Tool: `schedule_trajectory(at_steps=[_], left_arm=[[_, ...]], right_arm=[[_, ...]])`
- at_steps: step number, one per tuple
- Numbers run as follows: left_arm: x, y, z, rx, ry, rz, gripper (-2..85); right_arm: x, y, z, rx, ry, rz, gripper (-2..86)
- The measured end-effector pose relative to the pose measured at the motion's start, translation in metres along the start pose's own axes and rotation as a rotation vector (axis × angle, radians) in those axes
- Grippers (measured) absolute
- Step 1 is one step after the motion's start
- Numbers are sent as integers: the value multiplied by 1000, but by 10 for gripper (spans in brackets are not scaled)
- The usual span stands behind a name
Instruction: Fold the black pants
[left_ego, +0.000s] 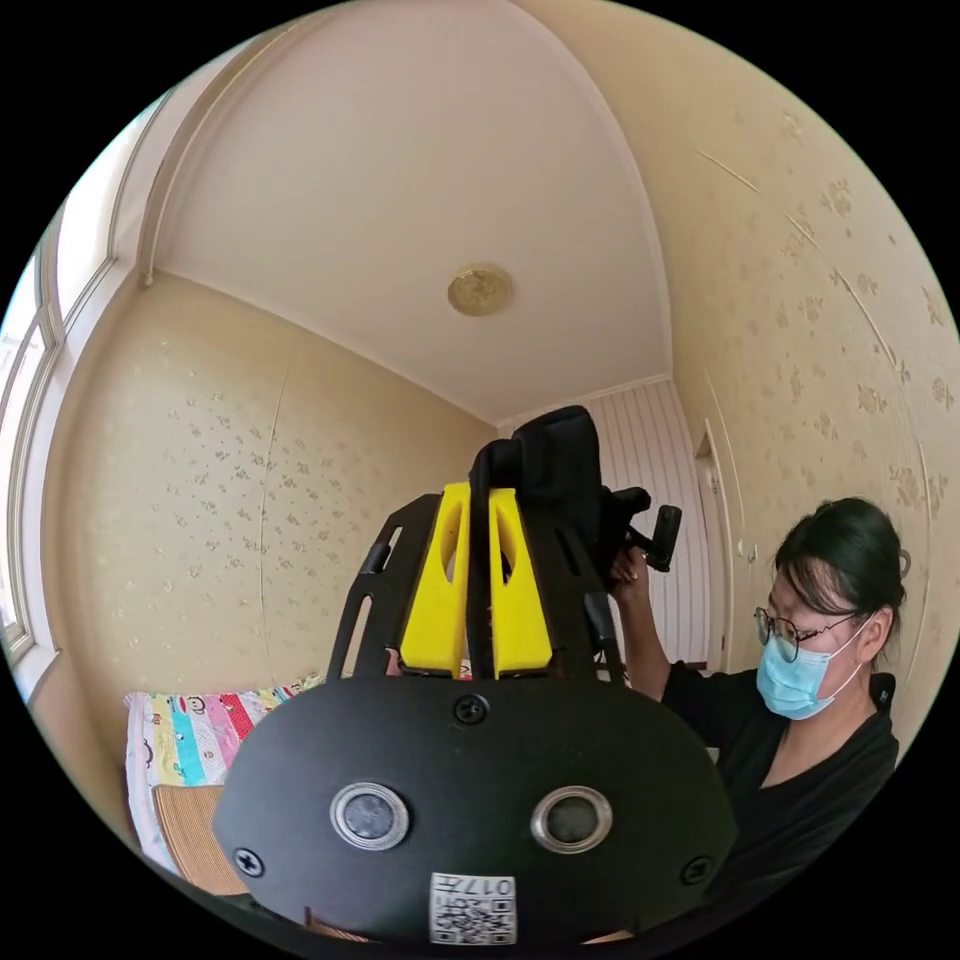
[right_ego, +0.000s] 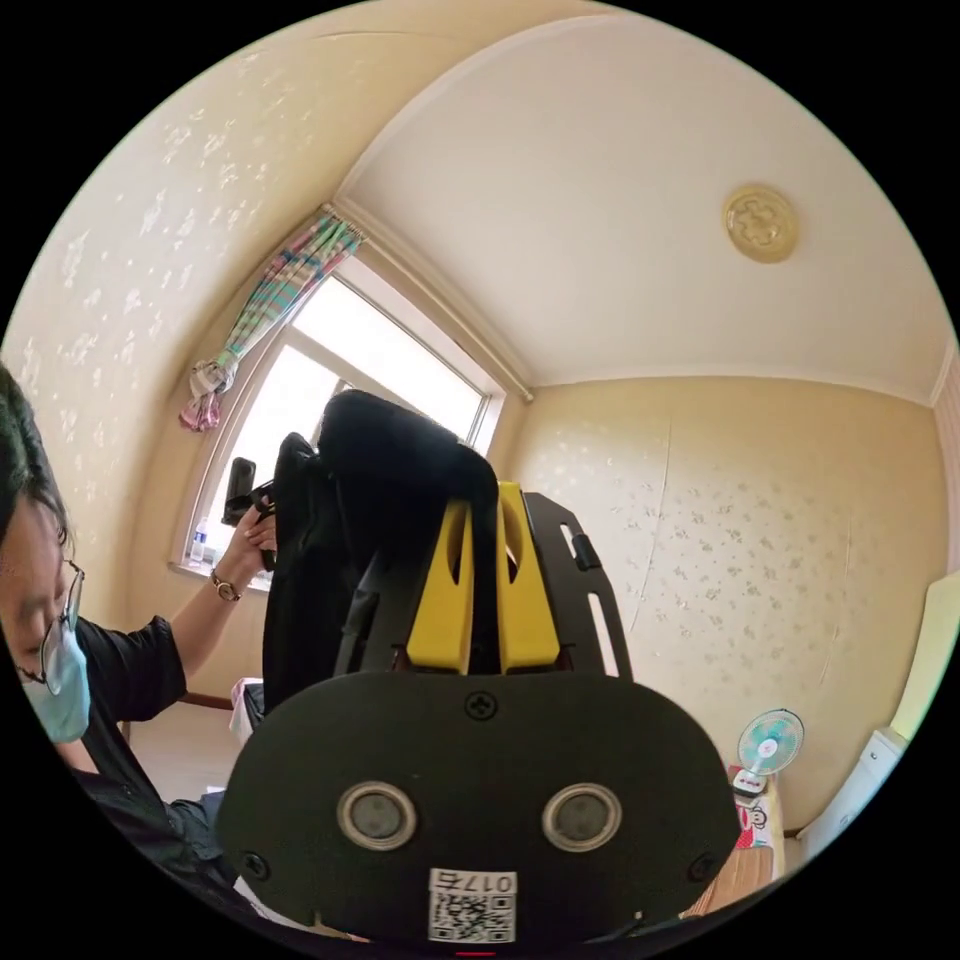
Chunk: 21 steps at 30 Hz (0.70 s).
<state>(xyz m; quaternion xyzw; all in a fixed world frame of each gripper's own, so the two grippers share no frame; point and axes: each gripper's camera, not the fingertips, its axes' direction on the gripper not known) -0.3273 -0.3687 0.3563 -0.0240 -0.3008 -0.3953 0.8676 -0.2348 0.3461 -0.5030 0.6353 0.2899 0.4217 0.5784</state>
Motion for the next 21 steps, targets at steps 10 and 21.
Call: schedule_trajectory(at_steps=[10, 21], left_arm=[[-89, 93, 84, -93, -12, -95, 31], [-481, 254, 308, -512, -318, -534, 84]], right_arm=[[42, 106, 62, -63, 98, 89, 42], [304, 281, 388, -533, 413, 526, 58]])
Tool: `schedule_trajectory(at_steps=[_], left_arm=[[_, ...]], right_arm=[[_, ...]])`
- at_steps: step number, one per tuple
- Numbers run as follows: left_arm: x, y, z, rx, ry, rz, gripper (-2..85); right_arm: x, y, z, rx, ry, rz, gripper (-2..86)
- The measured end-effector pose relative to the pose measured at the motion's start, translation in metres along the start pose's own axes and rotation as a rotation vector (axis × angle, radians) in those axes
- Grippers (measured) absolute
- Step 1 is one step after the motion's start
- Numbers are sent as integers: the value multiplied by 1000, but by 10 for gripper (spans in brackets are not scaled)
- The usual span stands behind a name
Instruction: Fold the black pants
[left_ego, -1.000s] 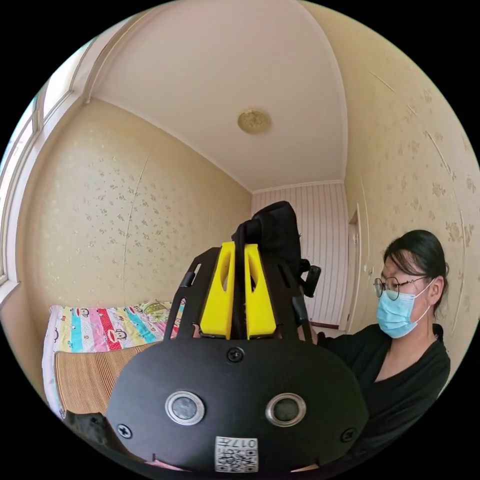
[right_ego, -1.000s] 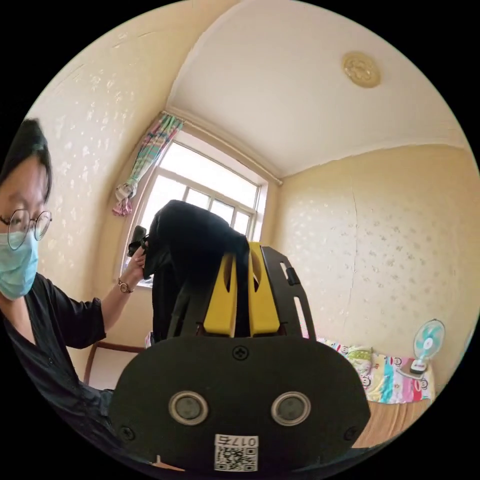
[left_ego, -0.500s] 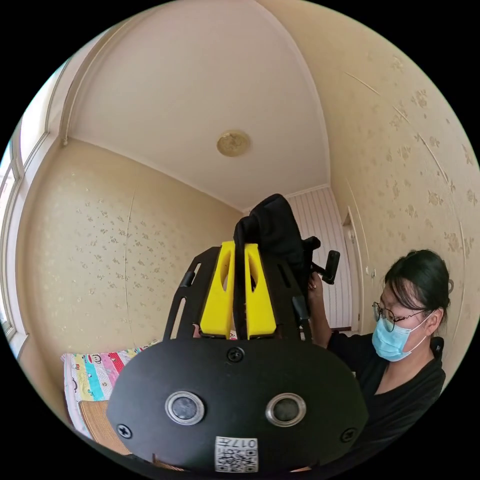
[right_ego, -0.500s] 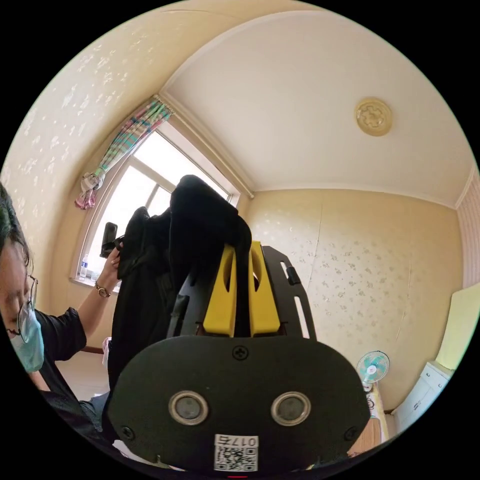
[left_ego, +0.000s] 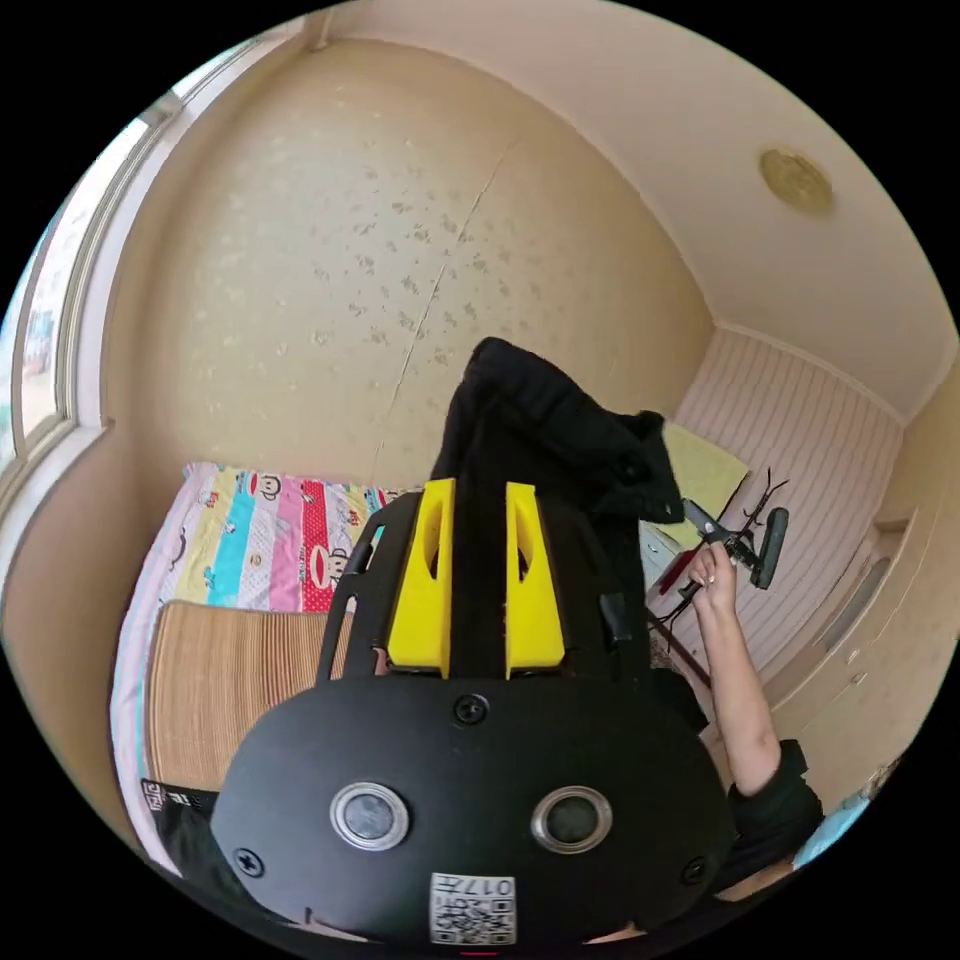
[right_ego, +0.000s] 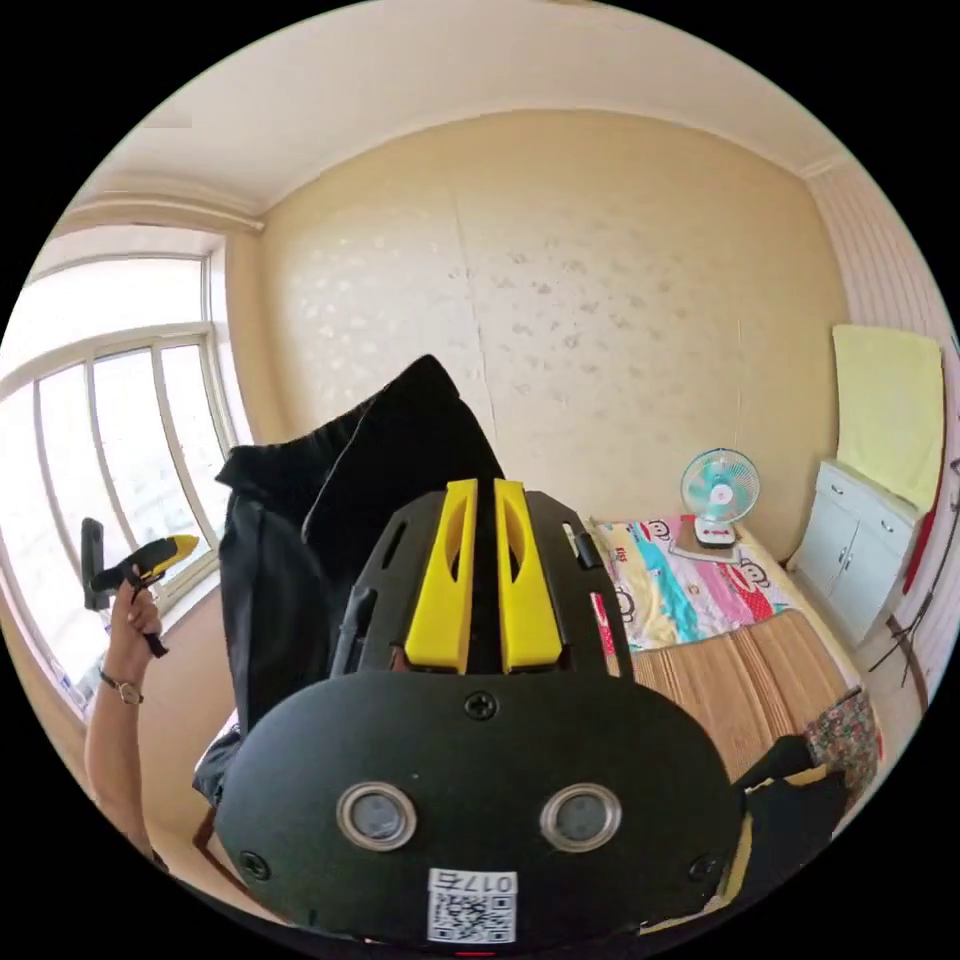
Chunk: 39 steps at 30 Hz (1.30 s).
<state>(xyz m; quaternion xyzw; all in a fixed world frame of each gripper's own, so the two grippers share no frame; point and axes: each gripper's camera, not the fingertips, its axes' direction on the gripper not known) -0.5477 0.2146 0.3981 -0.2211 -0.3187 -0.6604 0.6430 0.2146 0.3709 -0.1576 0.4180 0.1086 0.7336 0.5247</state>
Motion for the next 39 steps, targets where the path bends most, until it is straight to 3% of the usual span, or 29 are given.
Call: schedule_trajectory(at_steps=[5, 10, 16, 21, 25, 29, 33, 36, 39], left_arm=[[-104, 203, 86, -294, -92, 6, 88], [-164, 466, 135, -595, -125, -148, 101], [-134, 619, 70, -477, -147, -242, 110], [-123, 691, 47, -496, -112, -364, 105], [-125, 731, 32, -492, -62, -416, 101], [-133, 743, 10, -418, -25, -438, 100], [-139, 748, 26, -521, -88, -377, 101], [-139, 749, 33, -554, -131, -347, 102], [-140, 755, 33, -576, -157, -389, 100]], right_arm=[[47, 200, 106, -352, -29, -231, 57], [97, 418, 158, -780, -140, -147, 62], [73, 563, 116, -877, -518, 36, 90], [48, 612, 73, -864, -520, 56, 82], [33, 638, 69, -990, -474, -75, 29], [83, 611, 33, -757, -570, 104, 12], [120, 609, 38, -797, -478, 142, 19], [113, 611, 50, -847, -567, 96, 53], [94, 623, 68, -908, -535, 71, 88]])
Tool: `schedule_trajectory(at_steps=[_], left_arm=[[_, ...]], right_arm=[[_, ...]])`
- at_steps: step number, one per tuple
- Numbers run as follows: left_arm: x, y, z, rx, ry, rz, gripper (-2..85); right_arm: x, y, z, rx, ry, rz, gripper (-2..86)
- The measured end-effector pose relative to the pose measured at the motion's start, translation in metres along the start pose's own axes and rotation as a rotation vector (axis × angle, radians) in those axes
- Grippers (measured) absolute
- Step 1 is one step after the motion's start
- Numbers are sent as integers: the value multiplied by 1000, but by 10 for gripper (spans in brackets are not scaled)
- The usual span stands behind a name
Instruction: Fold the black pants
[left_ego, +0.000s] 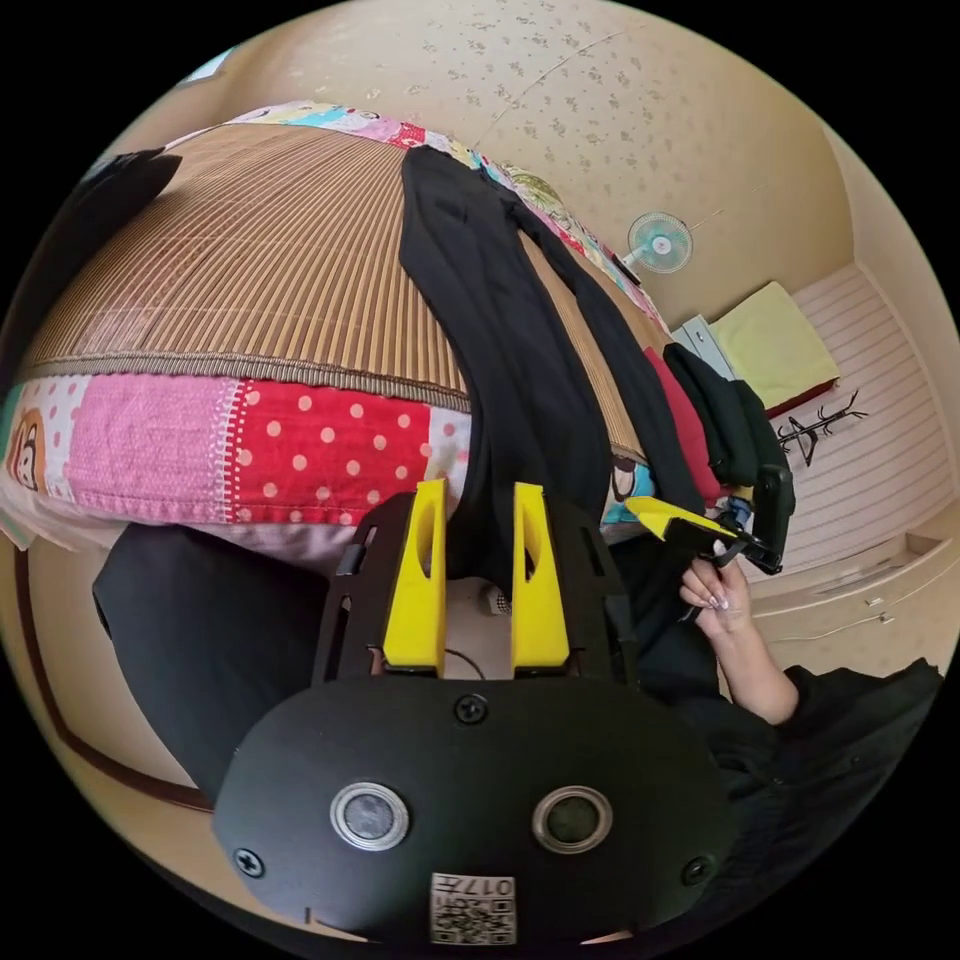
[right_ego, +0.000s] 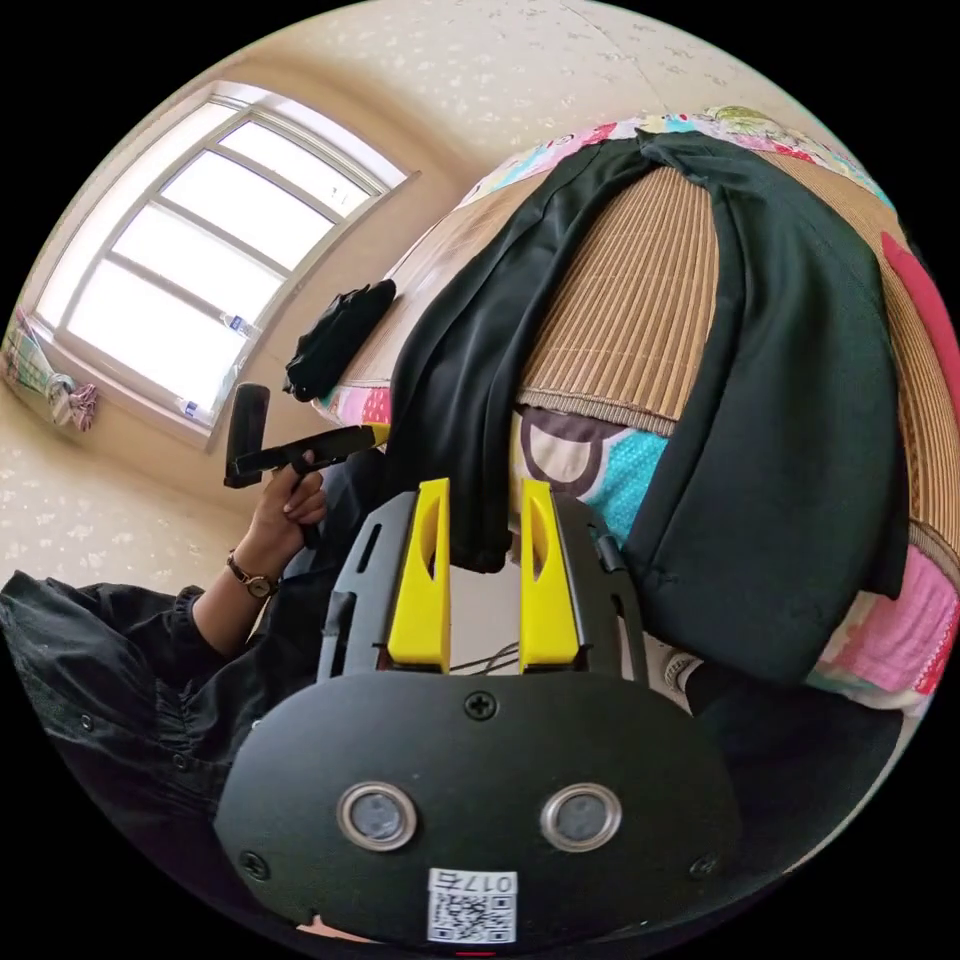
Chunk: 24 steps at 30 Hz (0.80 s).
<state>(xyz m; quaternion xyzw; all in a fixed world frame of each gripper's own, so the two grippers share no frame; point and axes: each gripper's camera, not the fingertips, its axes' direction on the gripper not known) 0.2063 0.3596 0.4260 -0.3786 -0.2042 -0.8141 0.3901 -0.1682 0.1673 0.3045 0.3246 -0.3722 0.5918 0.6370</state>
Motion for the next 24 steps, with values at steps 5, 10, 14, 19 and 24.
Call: schedule_trajectory(at_steps=[5, 10, 14, 19, 24], left_arm=[[-3, 10, -13, -34, -4, 58, 89], [-12, 21, -6, -120, -61, 114, 89], [-5, 22, 18, -165, -83, 145, 80], [-6, 32, -6, -273, -121, 114, 23], [-20, 62, -55, -230, -173, 44, 26]], right_arm=[[12, 0, 23, 0, -54, 115, 47], [11, 17, -22, 117, 11, 41, 30], [25, 21, -26, 33, 24, 45, 28], [14, 30, -37, 52, 94, 14, 28], [1, 37, -32, -88, 103, -72, 23]])
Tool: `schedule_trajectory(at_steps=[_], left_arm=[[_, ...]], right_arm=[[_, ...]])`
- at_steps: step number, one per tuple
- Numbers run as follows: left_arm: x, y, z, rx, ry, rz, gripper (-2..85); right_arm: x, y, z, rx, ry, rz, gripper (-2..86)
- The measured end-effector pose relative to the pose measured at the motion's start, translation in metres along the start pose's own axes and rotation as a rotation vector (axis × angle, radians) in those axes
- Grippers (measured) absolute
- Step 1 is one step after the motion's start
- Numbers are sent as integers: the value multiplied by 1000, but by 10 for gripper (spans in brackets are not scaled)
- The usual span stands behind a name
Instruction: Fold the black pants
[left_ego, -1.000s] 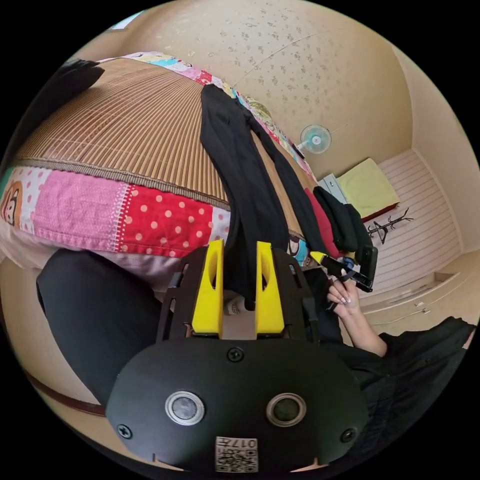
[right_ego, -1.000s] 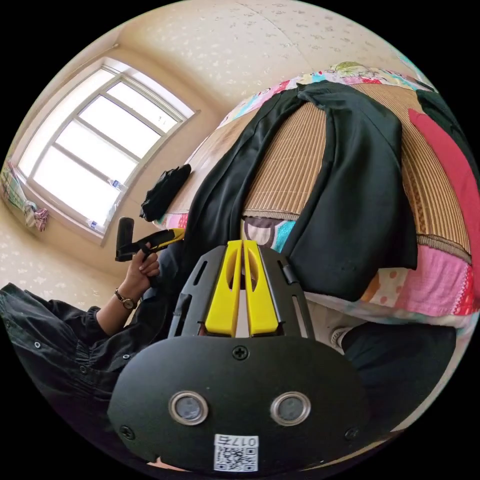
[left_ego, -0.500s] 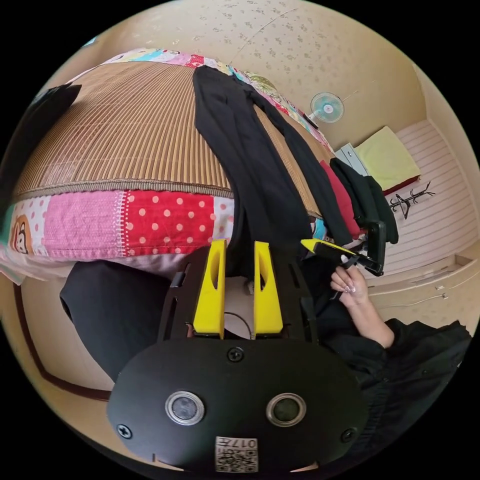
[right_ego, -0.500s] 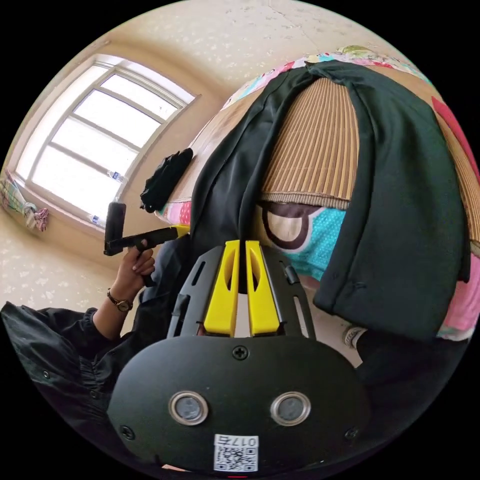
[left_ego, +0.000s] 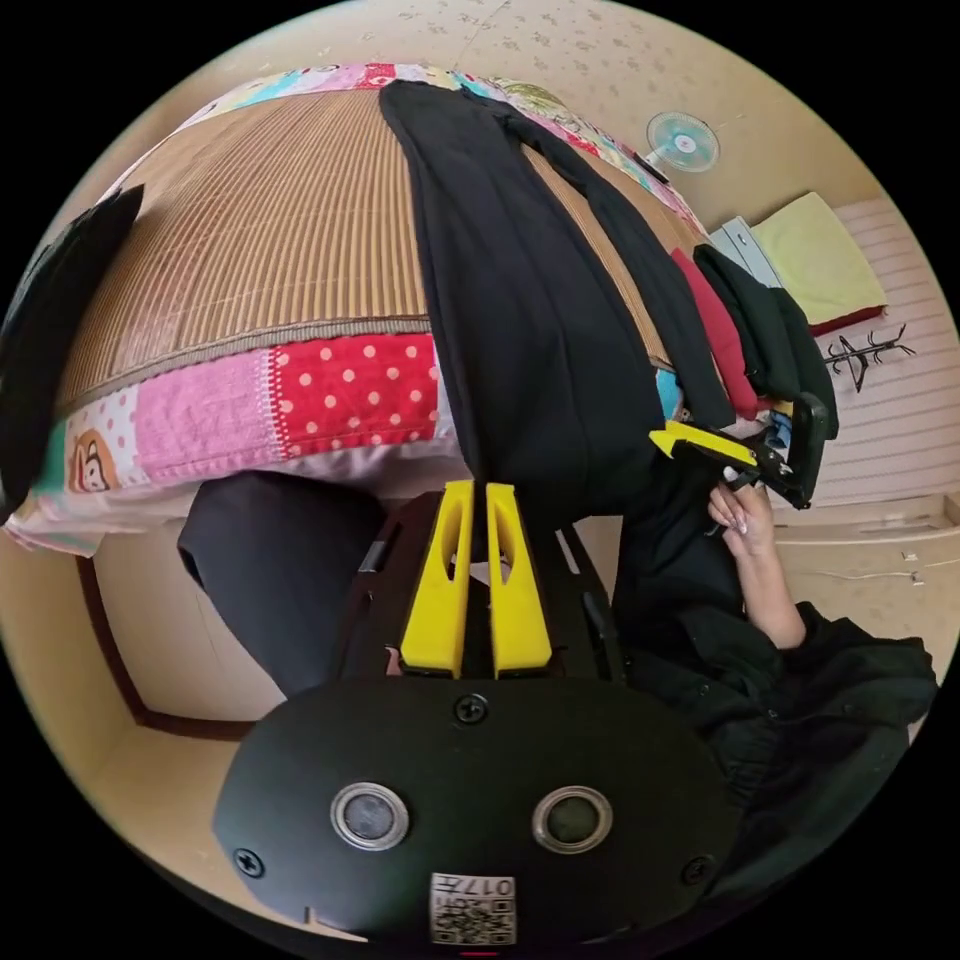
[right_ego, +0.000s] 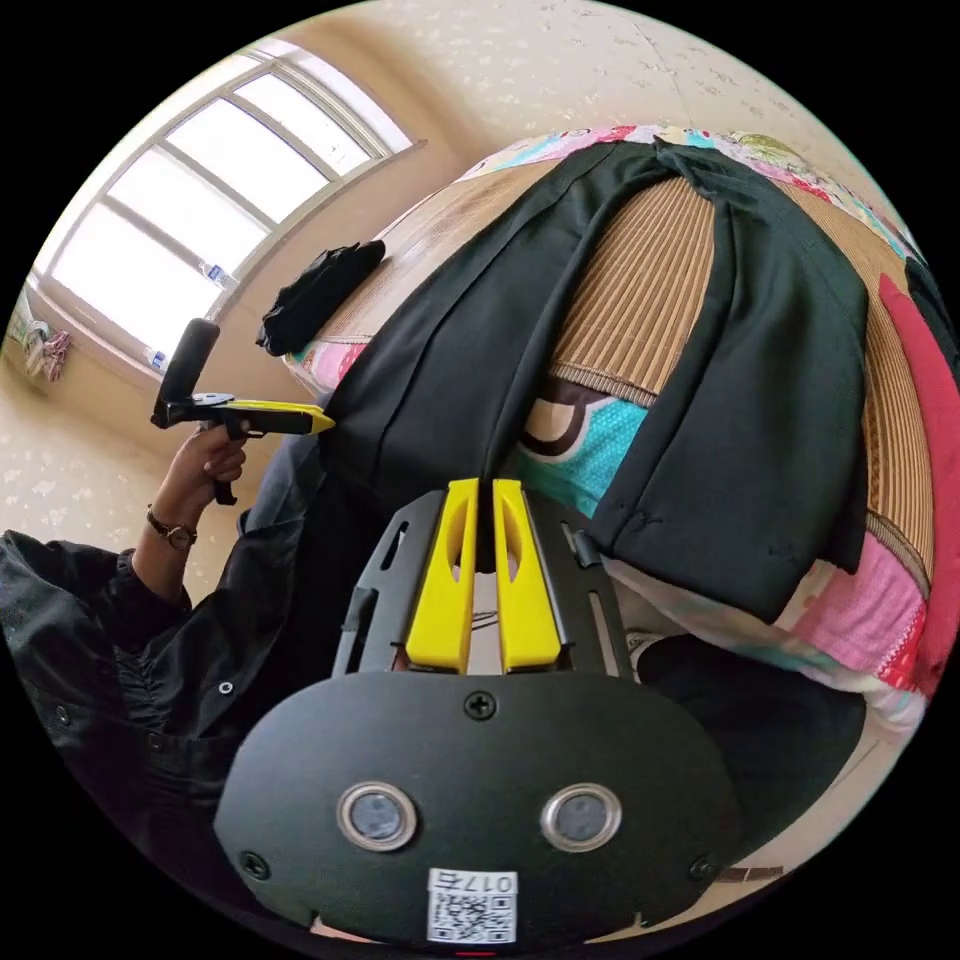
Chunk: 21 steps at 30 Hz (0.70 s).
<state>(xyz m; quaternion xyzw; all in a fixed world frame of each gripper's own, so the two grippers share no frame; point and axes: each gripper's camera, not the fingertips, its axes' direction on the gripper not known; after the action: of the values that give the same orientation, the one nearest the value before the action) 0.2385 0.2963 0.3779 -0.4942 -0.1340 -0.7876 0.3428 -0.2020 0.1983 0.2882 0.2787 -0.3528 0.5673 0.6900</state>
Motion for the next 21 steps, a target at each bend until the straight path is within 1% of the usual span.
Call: schedule_trajectory(at_steps=[1, 2, 3, 4, 5, 6, 8, 10, 11, 13, 16, 17, 19, 20, 21], left_arm=[[-6, 10, -8, 43, 7, -34, 31], [-9, 16, -12, 70, 6, -51, 33], [-14, 29, -23, 134, 2, -88, 40], [-16, 41, -34, 203, 8, -114, 48], [-15, 47, -40, 237, 19, -118, 55], [-9, 54, -49, 293, 56, -108, 69], [10, 51, -51, 322, 156, -39, 83], [52, 24, -30, 244, 324, 116, 88], [63, 15, -21, 219, 361, 150, 89], [104, -17, 18, 105, 468, 217, 94], [140, -50, 67, 2, 464, 200, 135], [144, -55, 76, -18, 462, 191, 142], [151, -72, 117, -132, 520, 137, 130], [151, -74, 125, -153, 549, 130, 123], [150, -76, 135, -180, 612, 128, 93]], right_arm=[[1, 5, -6, 1, -29, -2, 22], [4, 13, -21, 55, -56, 10, 20], [7, 18, -31, 96, -66, 23, 19], [16, 30, -54, 195, -70, 76, 17], [28, 43, -76, 289, -47, 153, 18], [34, 50, -87, 331, -28, 195, 19], [58, 73, -123, 452, 61, 308, 27], [79, 83, -136, 463, 141, 378, 37], [95, 84, -140, 429, 165, 434, 45], [117, 84, -140, 407, 144, 478, 64], [138, 80, -132, 386, -18, 498, 76], [140, 76, -126, 372, -34, 497, 74], [139, 72, -116, 329, 20, 515, 65], [137, 74, -116, 335, 39, 517, 56], [135, 74, -118, 335, 37, 513, 52]])
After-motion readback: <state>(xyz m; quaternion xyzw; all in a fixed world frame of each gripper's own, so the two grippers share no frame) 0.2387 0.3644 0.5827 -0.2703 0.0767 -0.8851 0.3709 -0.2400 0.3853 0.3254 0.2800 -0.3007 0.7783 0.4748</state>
